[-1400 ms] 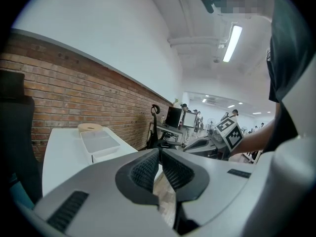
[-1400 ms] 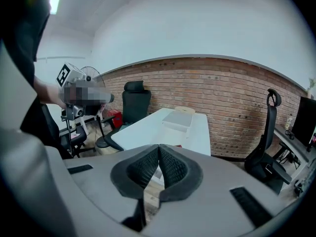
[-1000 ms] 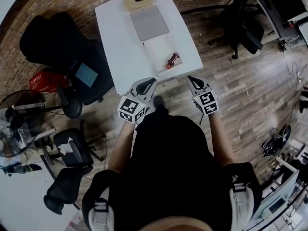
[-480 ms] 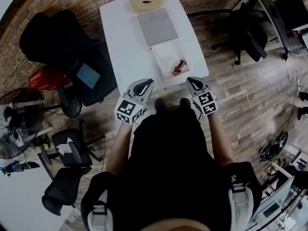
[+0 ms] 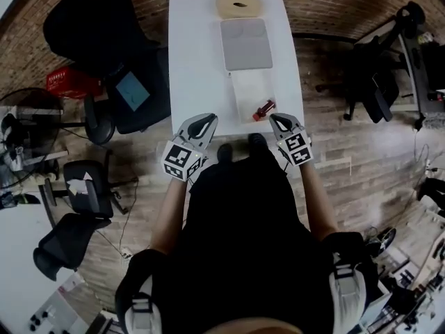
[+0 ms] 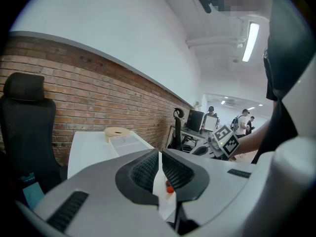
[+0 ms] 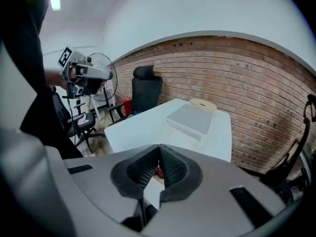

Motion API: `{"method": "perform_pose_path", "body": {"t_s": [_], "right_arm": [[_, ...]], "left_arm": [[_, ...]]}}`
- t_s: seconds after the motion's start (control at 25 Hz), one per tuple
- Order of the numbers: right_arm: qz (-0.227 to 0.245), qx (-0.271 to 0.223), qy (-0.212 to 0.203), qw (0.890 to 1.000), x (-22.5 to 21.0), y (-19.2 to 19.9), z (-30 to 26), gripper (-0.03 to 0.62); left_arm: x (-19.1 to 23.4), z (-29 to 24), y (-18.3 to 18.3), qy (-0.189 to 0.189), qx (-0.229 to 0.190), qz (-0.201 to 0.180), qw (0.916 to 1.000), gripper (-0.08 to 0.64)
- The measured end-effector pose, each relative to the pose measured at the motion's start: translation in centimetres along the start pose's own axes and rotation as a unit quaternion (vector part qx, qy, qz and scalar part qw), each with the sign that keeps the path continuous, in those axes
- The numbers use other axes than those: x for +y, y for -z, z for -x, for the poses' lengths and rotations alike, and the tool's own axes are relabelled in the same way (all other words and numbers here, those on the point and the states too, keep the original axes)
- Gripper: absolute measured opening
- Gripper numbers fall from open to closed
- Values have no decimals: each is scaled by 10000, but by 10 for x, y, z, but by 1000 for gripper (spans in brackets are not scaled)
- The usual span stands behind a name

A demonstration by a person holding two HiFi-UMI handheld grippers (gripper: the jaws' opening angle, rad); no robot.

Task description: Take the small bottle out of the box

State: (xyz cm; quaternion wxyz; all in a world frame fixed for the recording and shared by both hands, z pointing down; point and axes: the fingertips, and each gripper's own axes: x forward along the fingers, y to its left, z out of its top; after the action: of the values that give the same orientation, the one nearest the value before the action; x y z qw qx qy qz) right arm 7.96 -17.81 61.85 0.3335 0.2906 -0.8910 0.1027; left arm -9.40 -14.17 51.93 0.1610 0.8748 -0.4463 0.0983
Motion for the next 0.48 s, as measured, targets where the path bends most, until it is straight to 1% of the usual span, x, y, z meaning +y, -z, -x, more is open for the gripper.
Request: {"method": "perform_pose_path", "body": {"t_s": [0.24,0.48], "right_arm": [[621,242,-579,9961,-20,1,-22,-3],[1140,484,-1229,9847,-34,14,-36,-3]], "left_arm": [[3,-16,-8,-574,-96,255,9980,35],[-3,-24,-15,-1173,-212,436,9919,35]]}}
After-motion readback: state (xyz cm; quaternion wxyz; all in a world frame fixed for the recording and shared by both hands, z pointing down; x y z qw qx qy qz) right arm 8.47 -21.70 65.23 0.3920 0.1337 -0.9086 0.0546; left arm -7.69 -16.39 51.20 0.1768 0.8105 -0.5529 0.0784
